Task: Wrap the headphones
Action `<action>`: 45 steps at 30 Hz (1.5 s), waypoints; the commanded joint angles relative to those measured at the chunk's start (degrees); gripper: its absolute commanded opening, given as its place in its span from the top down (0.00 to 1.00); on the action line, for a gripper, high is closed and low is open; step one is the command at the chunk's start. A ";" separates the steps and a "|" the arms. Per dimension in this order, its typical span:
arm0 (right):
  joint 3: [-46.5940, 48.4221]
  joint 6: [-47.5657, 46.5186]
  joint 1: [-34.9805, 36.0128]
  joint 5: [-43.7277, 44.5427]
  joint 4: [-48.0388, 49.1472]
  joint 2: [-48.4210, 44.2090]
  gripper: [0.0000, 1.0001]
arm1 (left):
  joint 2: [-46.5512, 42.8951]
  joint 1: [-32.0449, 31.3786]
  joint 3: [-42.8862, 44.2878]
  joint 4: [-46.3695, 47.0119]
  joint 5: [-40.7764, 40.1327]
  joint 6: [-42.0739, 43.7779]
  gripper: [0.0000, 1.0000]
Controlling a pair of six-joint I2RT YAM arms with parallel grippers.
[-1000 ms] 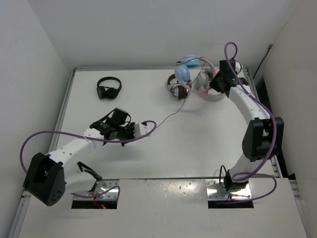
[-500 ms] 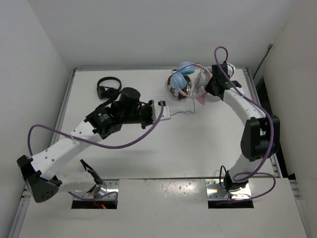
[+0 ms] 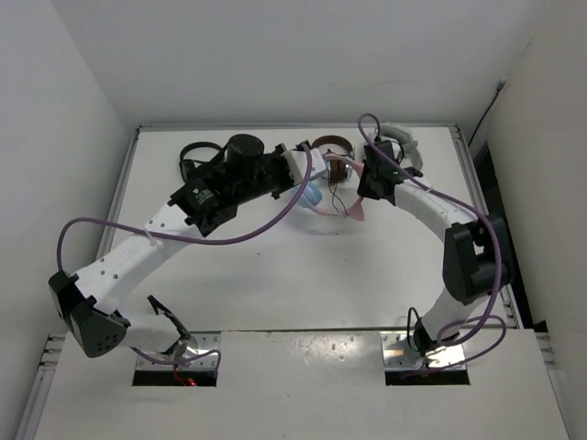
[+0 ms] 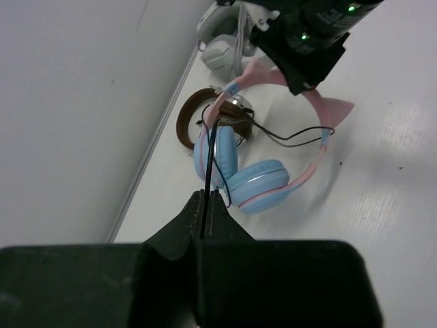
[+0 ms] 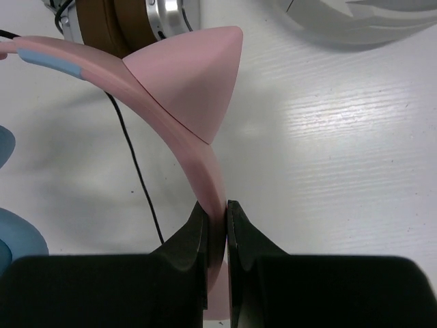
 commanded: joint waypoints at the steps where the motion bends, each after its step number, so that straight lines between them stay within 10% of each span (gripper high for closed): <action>1: 1.53 0.13 -1.13 -0.99 5.96 -4.75 1.00 | -0.73 1.30 1.58 4.18 -1.28 0.89 1.00; 28: 5.13 2.68 -5.26 -0.21 4.81 -1.41 1.00 | -12.68 -0.02 -13.53 2.34 7.86 9.06 1.00; 45: -1.63 -4.00 -0.60 5.95 9.56 -4.40 1.00 | -6.79 3.57 -3.60 8.13 1.79 8.01 1.00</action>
